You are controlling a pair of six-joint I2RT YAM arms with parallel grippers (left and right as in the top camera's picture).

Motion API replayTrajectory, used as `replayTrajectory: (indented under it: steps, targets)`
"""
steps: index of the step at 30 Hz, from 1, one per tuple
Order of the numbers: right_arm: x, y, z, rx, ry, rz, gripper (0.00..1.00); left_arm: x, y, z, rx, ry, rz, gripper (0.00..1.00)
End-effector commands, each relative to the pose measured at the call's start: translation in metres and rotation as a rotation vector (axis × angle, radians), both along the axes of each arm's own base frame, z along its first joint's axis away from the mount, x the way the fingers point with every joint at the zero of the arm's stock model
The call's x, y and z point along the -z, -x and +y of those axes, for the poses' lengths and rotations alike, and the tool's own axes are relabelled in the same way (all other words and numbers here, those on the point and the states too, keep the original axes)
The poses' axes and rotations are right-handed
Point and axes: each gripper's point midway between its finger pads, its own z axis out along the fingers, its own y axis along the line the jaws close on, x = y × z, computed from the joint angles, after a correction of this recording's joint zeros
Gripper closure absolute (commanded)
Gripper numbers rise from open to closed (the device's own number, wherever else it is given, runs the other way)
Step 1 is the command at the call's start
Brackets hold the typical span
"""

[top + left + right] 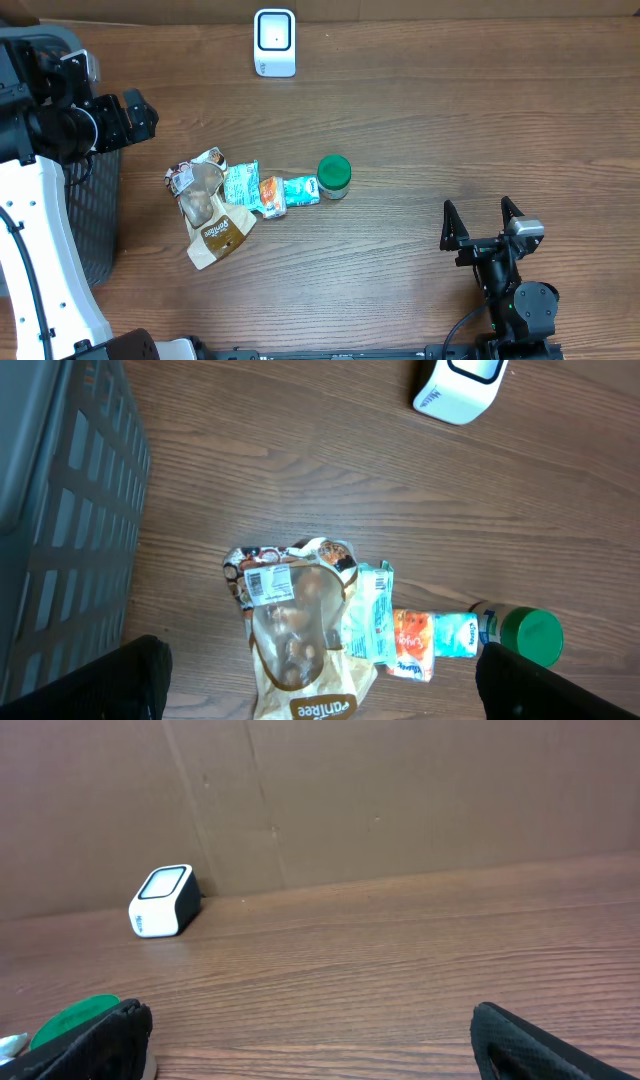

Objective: Scan the item barcode

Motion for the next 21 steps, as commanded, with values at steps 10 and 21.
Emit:
replayTrajectory:
  steps: [10, 21]
  targets:
    - [0.001, 0.0, -0.001, 0.004, 0.003, -0.009, 0.0, -0.005, -0.001, 0.0, 0.015, -0.011, -0.016, 0.01]
    - [-0.024, 0.006, 0.025, -0.149, -0.012, -0.054, 0.0, -0.005, -0.001, 0.0, 0.015, -0.012, -0.017, 0.0]
